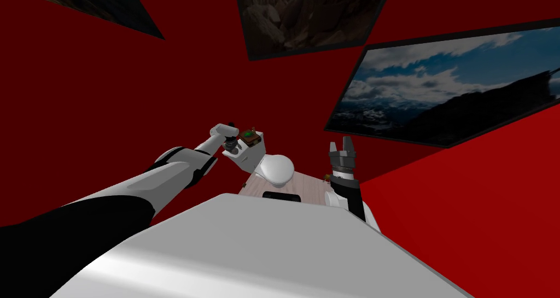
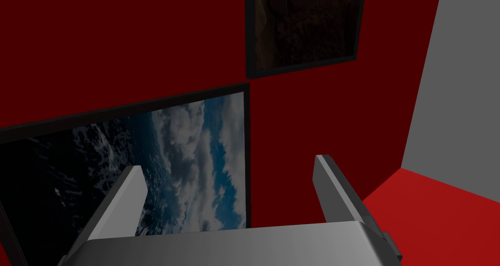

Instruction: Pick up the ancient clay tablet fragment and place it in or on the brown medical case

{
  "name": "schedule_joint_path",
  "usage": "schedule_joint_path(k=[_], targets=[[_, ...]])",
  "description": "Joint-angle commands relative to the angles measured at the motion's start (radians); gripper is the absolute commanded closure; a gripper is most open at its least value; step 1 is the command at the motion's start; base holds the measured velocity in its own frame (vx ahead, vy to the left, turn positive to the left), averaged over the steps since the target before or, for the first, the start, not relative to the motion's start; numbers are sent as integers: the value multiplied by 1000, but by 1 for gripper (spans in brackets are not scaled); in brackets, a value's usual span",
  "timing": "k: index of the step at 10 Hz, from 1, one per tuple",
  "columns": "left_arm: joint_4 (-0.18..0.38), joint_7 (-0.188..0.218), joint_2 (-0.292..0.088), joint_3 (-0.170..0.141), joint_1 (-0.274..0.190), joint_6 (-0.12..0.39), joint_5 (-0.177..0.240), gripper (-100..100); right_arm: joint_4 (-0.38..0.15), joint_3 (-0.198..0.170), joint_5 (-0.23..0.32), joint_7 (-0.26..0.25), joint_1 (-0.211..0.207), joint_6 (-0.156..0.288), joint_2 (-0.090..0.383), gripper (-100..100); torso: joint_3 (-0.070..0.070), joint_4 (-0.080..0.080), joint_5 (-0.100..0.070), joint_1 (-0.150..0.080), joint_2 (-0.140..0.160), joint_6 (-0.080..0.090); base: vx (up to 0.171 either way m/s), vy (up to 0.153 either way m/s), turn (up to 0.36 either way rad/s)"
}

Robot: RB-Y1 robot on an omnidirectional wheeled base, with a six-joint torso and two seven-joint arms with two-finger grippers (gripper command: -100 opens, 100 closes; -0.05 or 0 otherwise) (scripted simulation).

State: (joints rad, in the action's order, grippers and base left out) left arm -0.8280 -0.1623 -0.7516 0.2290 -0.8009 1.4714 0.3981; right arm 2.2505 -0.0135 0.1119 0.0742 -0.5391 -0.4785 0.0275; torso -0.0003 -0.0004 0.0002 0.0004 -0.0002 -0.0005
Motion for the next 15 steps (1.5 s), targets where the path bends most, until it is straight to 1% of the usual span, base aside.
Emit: schedule_joint_path(k=[1,4,5,6,7,8,9,10,11,13,15], targets=[[0,0,0,0,0,0,0,100,0,0,0,0,0,0,0,0,0,0,0,0,0,0,0,0,0],[0,0,0,0,0,0,0,100,0,0,0,0,0,0,0,0,0,0,0,0,0,0,0,0,0],[0,0,0,0,0,0,0,0,0,0,0,0,0,0,0,0,0,0,0,0,0,0,0,0,0],[-12,-5,-13,1,-18,31,13,100,0,0,0,0,0,0,0,0,0,0,0,0,0,0,-14,-21,6],[-11,-1,-8,0,-7,15,8,100,0,0,0,0,0,0,0,0,1,0,-1,-2,1,0,-7,-12,2],[-13,-2,-9,0,-8,20,9,0,0,0,0,0,0,0,0,0,1,0,-1,-1,1,0,0,0,0],[-12,-3,5,2,-9,22,13,100,0,0,0,0,0,0,0,0,1,0,0,-1,1,0,-27,-82,-46],[-12,-5,18,5,-11,25,15,100,0,0,0,0,0,0,0,0,0,-1,0,-6,2,2,-53,-161,-74],[-12,-5,18,5,-11,25,15,100,0,0,0,0,0,0,0,0,-1,-4,3,-14,2,6,-90,-196,-31],[-9,-15,38,15,-19,30,13,100,0,0,0,0,0,0,0,0,-4,-9,6,-24,2,10,-85,-265,-51],[-5,-30,48,30,-33,37,4,100,0,-1,0,0,0,0,-1,0,-6,-10,6,-28,-2,12,-35,-261,-78]])
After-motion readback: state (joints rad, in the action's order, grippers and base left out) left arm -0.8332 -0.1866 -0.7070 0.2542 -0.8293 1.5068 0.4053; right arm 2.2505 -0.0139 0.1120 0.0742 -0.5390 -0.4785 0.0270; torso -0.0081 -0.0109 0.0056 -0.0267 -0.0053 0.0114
